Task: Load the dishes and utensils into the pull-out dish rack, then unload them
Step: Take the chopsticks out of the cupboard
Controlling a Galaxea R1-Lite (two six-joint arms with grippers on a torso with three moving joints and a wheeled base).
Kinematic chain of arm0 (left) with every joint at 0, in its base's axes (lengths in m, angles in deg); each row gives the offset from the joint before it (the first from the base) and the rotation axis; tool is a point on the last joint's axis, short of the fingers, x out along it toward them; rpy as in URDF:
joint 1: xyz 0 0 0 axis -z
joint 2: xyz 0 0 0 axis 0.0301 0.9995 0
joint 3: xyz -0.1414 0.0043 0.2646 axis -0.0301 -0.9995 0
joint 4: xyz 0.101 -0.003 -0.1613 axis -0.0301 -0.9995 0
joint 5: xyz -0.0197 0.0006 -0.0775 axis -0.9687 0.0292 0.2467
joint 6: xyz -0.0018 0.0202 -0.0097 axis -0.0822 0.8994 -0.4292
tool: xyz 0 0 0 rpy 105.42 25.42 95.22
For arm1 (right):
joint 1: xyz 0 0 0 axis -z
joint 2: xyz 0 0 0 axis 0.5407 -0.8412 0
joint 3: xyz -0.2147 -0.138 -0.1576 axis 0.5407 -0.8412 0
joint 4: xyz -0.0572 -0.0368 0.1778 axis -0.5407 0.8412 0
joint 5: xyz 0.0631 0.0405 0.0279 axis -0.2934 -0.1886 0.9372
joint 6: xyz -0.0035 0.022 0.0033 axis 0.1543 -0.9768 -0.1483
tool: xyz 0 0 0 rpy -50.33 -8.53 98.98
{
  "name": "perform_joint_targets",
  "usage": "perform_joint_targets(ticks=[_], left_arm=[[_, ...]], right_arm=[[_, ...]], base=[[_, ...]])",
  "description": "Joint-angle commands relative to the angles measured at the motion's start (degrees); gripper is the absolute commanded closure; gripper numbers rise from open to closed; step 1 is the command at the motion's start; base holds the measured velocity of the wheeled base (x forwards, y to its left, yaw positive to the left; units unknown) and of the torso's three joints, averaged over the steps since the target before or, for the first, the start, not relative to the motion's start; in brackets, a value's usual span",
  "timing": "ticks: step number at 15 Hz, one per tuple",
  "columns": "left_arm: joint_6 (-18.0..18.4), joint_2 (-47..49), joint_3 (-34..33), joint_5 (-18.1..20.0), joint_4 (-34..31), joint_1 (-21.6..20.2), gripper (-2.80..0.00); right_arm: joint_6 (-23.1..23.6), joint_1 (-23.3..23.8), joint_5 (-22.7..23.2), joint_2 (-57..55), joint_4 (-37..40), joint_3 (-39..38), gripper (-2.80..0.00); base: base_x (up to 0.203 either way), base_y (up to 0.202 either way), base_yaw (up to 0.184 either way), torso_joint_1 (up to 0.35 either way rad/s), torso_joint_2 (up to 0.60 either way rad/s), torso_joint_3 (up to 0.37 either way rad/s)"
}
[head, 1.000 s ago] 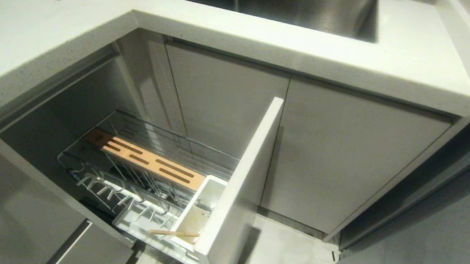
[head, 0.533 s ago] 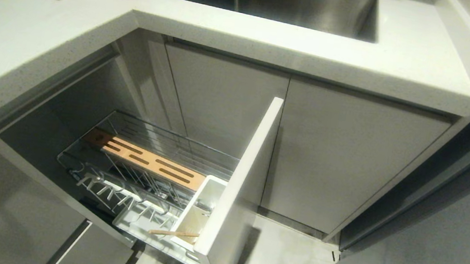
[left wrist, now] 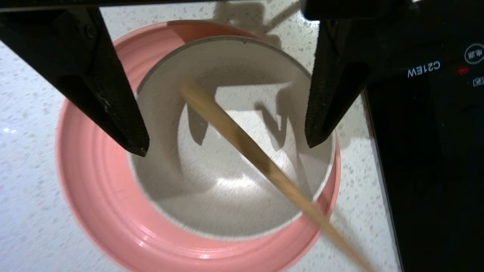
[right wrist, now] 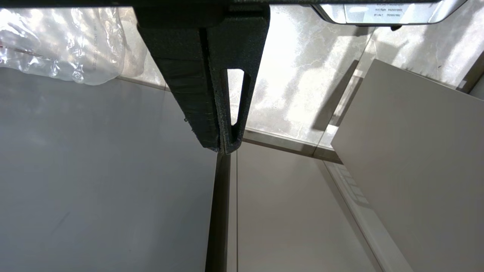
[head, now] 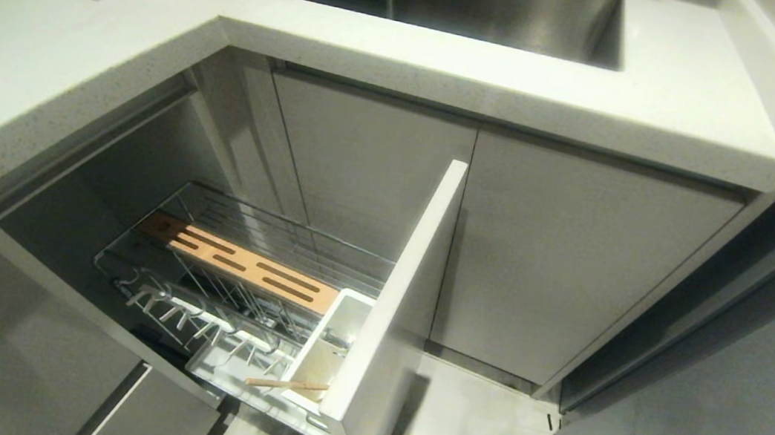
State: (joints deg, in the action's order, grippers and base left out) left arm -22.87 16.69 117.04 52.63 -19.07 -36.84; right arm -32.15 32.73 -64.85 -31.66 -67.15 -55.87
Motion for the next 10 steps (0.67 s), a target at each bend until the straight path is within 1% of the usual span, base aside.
perform_joint_targets(ticks=[1, 7, 10], left_arm=[[-0.2, -0.2, 0.4, -0.1, 0.2, 0.0, -2.8], [-0.2, -0.3, 0.7, -0.1, 0.6, 0.0, -2.8], [-0.5, -0.8, 1.9, -0.1, 0.6, 0.1, -2.8]], right_arm=[[0.0, 0.0, 0.0, 0.0, 0.0, 0.0, 0.0], [0.0, 0.0, 0.0, 0.0, 0.0, 0.0, 0.0], [0.0, 0.0, 0.0, 0.0, 0.0, 0.0, 0.0]], base=[[0.0, 0.0, 0.0, 0.0, 0.0, 0.0], [0.0, 0.0, 0.0, 0.0, 0.0, 0.0], [0.0, 0.0, 0.0, 0.0, 0.0, 0.0]])
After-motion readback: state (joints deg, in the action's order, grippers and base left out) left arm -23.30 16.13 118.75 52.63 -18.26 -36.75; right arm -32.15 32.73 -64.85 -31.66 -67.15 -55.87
